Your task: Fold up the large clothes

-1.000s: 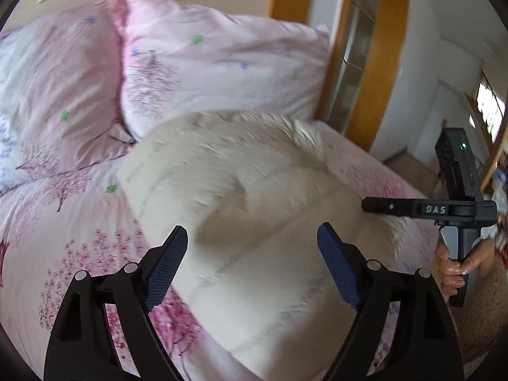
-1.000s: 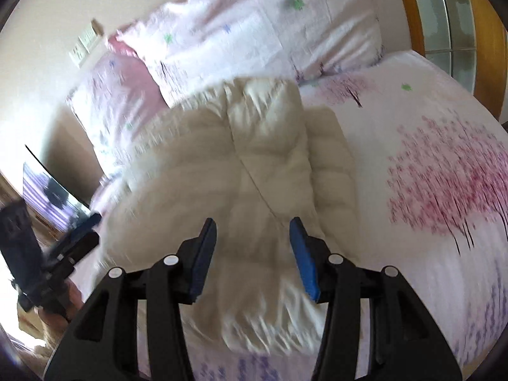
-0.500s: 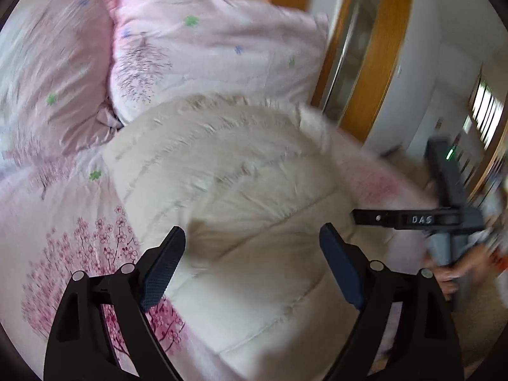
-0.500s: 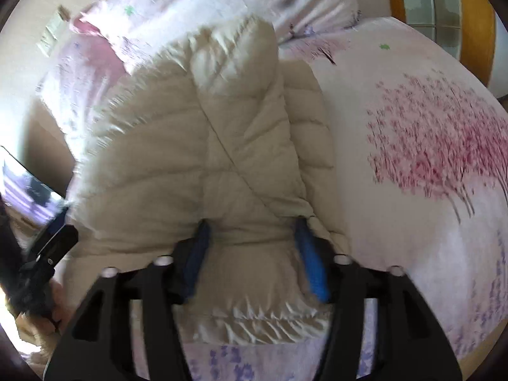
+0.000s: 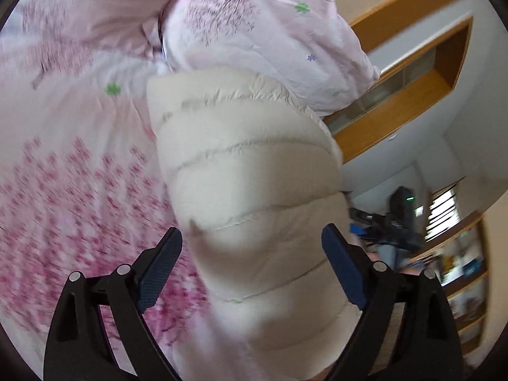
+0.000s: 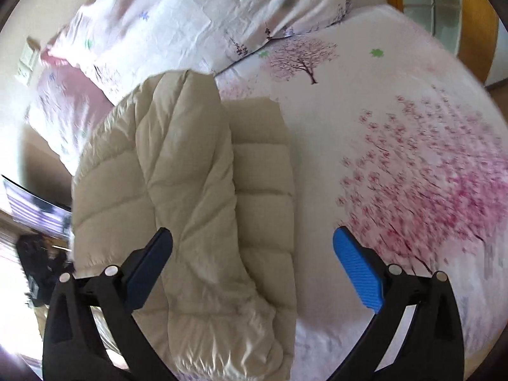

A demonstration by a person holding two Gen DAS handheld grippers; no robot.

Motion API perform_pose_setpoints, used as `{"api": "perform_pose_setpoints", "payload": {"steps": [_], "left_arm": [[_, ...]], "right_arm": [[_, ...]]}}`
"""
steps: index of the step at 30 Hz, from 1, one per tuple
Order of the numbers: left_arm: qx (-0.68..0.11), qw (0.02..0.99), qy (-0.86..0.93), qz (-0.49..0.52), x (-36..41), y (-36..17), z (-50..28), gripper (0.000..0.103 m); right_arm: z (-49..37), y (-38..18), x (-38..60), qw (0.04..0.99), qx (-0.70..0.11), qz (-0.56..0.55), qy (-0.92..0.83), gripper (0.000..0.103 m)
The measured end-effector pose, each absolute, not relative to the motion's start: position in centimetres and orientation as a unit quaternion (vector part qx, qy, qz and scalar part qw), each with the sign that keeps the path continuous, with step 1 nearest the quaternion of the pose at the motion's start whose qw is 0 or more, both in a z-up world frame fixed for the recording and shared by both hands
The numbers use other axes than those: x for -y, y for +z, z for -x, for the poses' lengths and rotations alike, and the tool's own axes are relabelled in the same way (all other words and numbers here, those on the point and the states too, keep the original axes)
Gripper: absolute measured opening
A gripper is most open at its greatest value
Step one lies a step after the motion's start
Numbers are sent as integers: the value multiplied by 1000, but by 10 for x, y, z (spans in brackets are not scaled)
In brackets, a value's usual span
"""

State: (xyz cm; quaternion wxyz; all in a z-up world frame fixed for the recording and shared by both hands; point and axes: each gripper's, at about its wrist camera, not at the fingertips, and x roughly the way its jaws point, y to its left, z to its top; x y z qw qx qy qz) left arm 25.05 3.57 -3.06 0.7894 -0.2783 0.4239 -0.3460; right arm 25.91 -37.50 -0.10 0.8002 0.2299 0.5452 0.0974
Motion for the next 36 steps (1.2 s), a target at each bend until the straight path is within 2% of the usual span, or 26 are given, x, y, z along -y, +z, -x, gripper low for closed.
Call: {"api": "perform_pose_setpoints", "payload": {"steps": [11, 16, 26, 34, 36], "left_arm": [[-445, 754, -368, 313, -29, -45, -265, 92], [-455, 741, -373, 323, -26, -54, -272, 95], [-465, 736, -380, 313, -16, -57, -282, 101], [-473, 714, -392, 336, -14, -66, -294, 101], [-470, 713, -395, 339, -15, -66, -295, 101]], "right_arm": [[-299, -51, 389, 724, -564, -341, 205, 101], [-303, -53, 370, 706, -573, -333, 250, 101], [-312, -43, 317, 701, -600, -239, 302, 101], [-313, -46, 299, 691, -587, -263, 330, 101], [-312, -47, 302, 690, -582, -279, 327, 96]]}}
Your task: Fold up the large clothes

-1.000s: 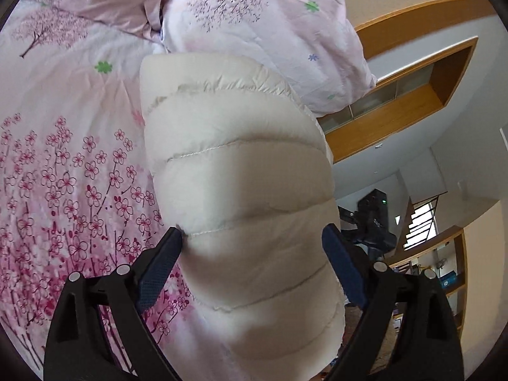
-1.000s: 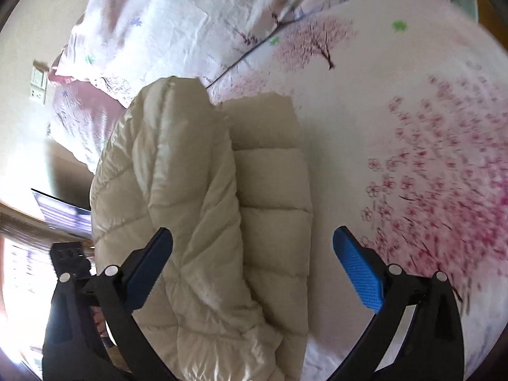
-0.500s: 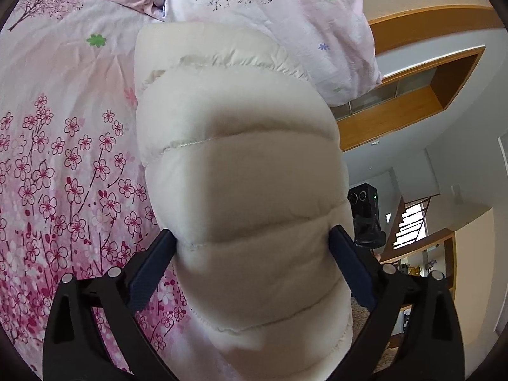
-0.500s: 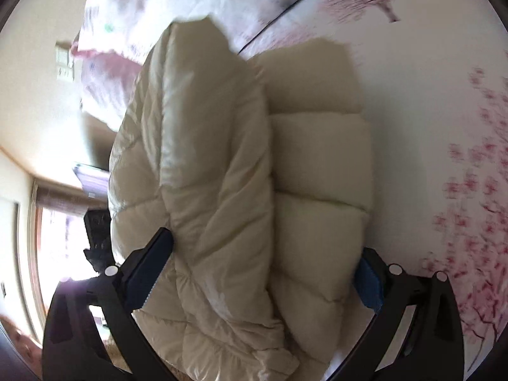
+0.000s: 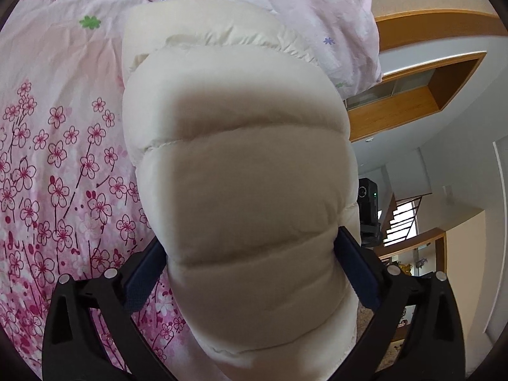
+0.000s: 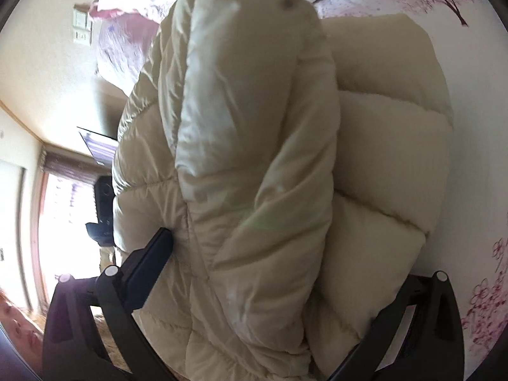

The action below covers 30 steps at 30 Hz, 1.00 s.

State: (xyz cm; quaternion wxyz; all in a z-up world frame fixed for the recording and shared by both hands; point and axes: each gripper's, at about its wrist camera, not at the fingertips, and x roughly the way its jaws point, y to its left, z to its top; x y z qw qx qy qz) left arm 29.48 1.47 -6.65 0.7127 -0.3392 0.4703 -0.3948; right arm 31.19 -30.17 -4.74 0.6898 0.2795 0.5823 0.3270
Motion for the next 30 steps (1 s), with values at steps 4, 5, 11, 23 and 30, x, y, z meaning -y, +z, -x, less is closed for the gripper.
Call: {"api": "perform_pose_setpoints", "payload": {"steps": [4, 5, 11, 23, 30], "left_arm": [[-469, 709, -397, 346, -16, -66, -296, 100], [-469, 706, -399, 350, -19, -67, -294, 97], [-450, 721, -403, 339, -27, -58, -287, 71], [-394, 781, -384, 296, -83, -11, -280, 47], [-388, 832, -308, 250, -141, 19, -302, 47]], "right_arm": [[-312, -56, 306, 677, -582, -305, 332, 78], [-311, -59, 306, 673, -581, -312, 335, 73], [-302, -57, 303, 679, -555, -336, 343, 40], [-304, -19, 245, 711, -509, -321, 363, 27], [-330, -17, 187, 719, -482, -336, 370, 27]]}}
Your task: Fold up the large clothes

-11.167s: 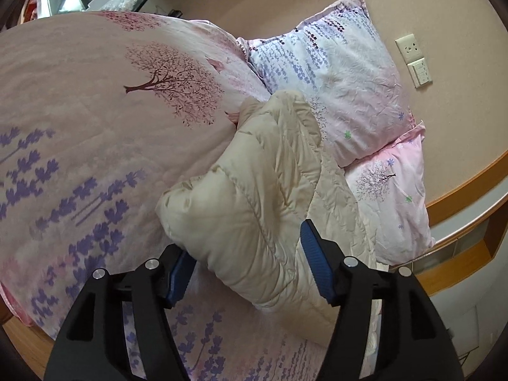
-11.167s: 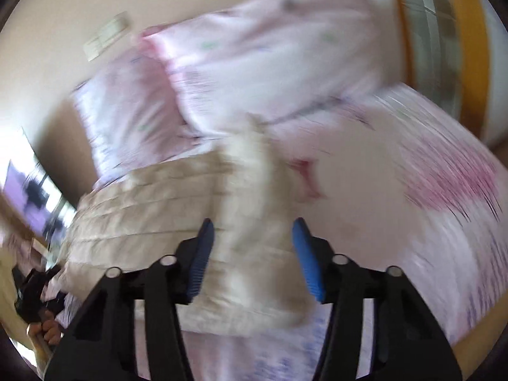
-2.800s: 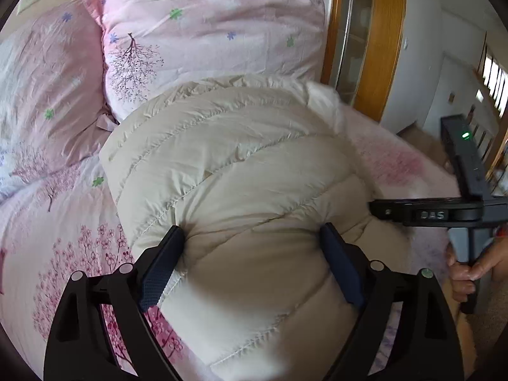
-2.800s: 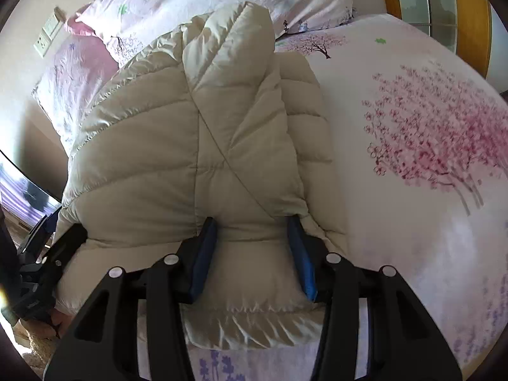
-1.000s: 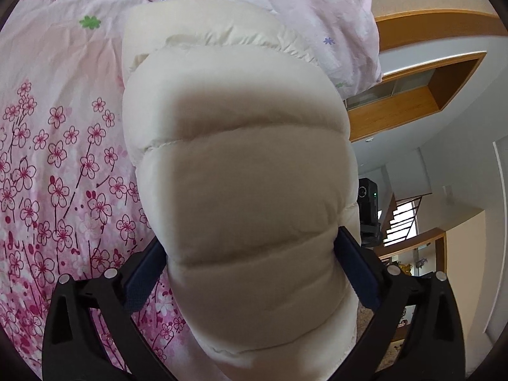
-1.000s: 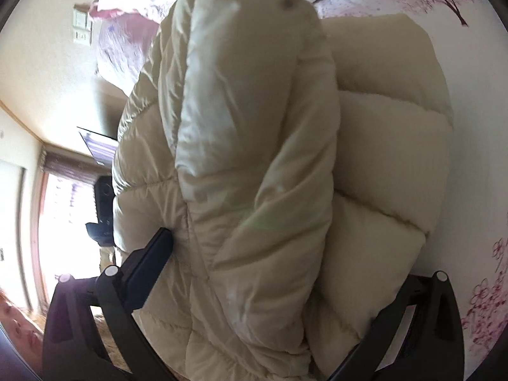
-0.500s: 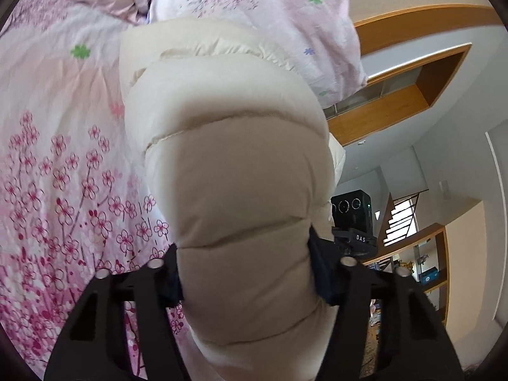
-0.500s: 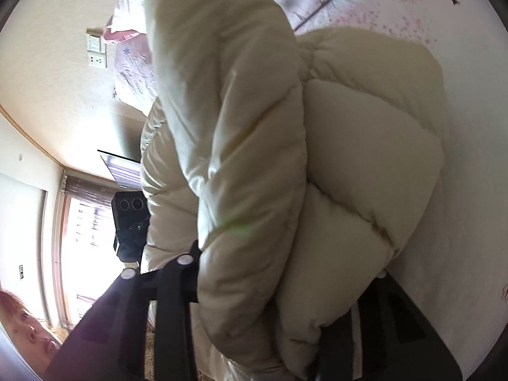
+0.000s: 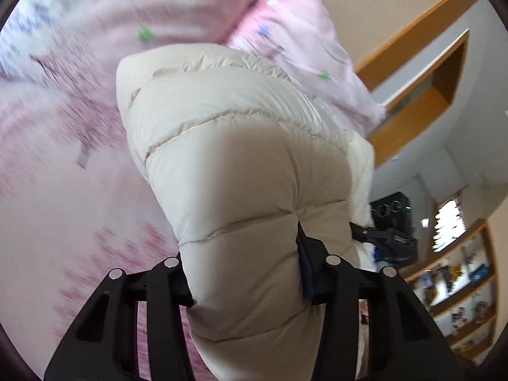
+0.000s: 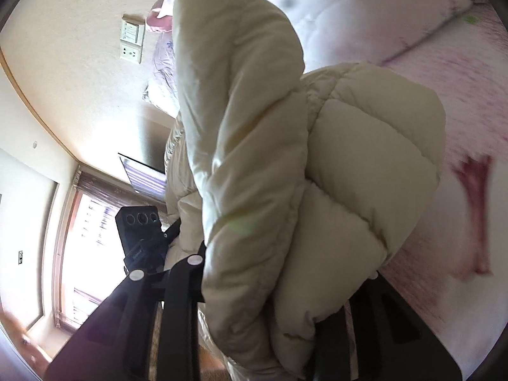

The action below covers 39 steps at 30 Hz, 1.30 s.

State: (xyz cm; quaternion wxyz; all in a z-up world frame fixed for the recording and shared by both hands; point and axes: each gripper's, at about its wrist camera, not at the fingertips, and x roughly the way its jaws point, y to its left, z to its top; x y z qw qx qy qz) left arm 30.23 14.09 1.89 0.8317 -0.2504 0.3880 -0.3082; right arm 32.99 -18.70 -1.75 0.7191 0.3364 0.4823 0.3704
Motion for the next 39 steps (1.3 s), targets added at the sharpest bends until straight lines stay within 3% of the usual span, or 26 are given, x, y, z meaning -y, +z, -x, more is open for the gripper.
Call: {"api": "perform_pose_setpoints", "payload": {"steps": [7, 10, 12, 14, 17, 21, 23, 24, 28, 39], "left_arm": [[-425, 845, -240, 220, -179, 1, -337, 48], [-431, 844, -230, 220, -183, -12, -341, 51], [-432, 850, -219, 208, -183, -17, -342, 55], [-433, 853, -210, 204, -182, -16, -344, 60], [-427, 862, -195, 193, -183, -3, -337, 63], [-381, 902, -145, 142, -186, 29, -310, 63], [-339, 926, -126, 108, -186, 46, -284, 63], [-318, 935, -127, 91, -180, 55, -269, 63], [-287, 944, -152, 62, -163, 65, -226, 64], [-333, 926, -175, -17, -117, 16, -214, 65]], "right_arm": [[-350, -67, 149, 700, -527, -370, 309, 30], [-349, -82, 141, 709, -540, -363, 271, 38], [-345, -85, 135, 715, -550, -353, 248, 51], [-343, -79, 132, 724, -556, -336, 231, 60], [-331, -50, 117, 762, -536, -298, 207, 64], [-292, 1, 134, 850, -447, -233, 152, 67], [-277, 20, 145, 887, -390, -196, 147, 62], [-260, 30, 139, 899, -368, -168, 167, 52], [-225, 28, 105, 888, -382, -107, 234, 31], [-253, -30, 103, 849, -488, -81, 186, 27]]}}
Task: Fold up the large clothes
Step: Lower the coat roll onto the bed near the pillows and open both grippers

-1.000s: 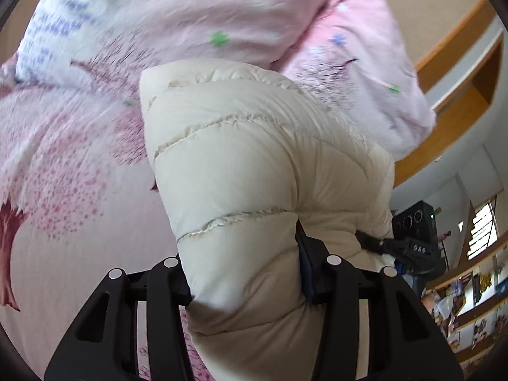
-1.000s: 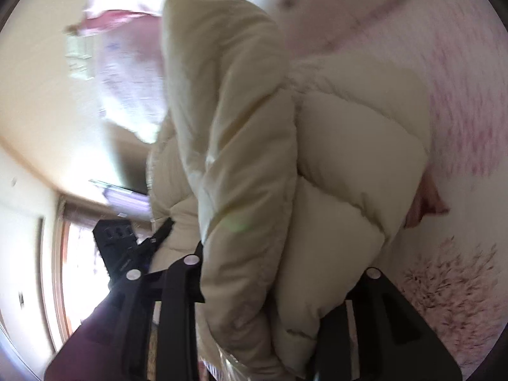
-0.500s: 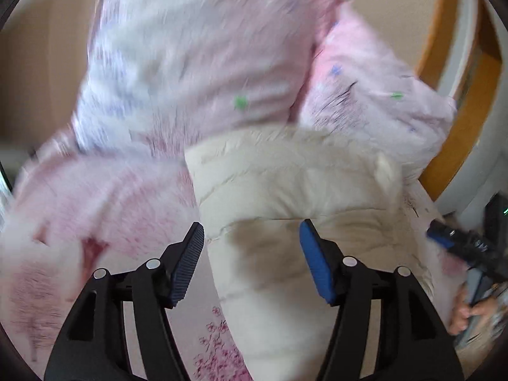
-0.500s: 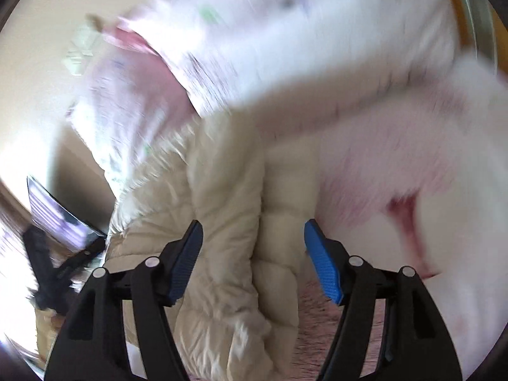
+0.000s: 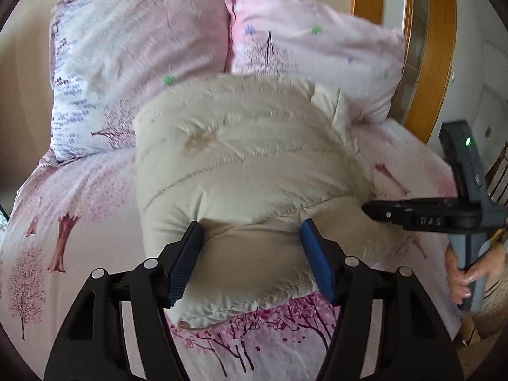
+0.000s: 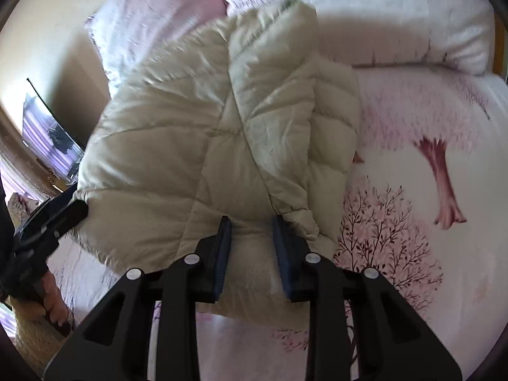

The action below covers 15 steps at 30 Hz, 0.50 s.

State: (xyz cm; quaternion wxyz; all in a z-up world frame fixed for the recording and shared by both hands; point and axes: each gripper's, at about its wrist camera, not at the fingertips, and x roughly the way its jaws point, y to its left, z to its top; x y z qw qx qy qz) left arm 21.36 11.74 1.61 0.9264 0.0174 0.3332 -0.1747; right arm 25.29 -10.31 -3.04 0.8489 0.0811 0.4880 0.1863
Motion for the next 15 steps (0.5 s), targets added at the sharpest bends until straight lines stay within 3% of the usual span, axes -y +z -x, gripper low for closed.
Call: {"api": "perform_pose_setpoints", "payload": {"steps": [4, 6, 8, 11, 15], "left_arm": [[-328, 930, -165, -34, -112, 11, -212, 68], [-325, 930, -167, -31, -111, 11, -212, 71], [-324, 931, -165, -33, -109, 11, -211, 73], [-317, 934, -162, -38, -106, 9, -210, 77], [-300, 939, -162, -31, -106, 13, -205, 80]], "right_arm": [[-254, 16, 107, 881, -415, -106, 200, 29], [-270, 33, 105, 886, -397, -124, 204, 38], [-290, 42, 100, 887, -393, -138, 199, 41], [-339, 27, 86, 883, -411, -147, 173, 42], [-382, -20, 92, 841, -494, -174, 135, 45]]}}
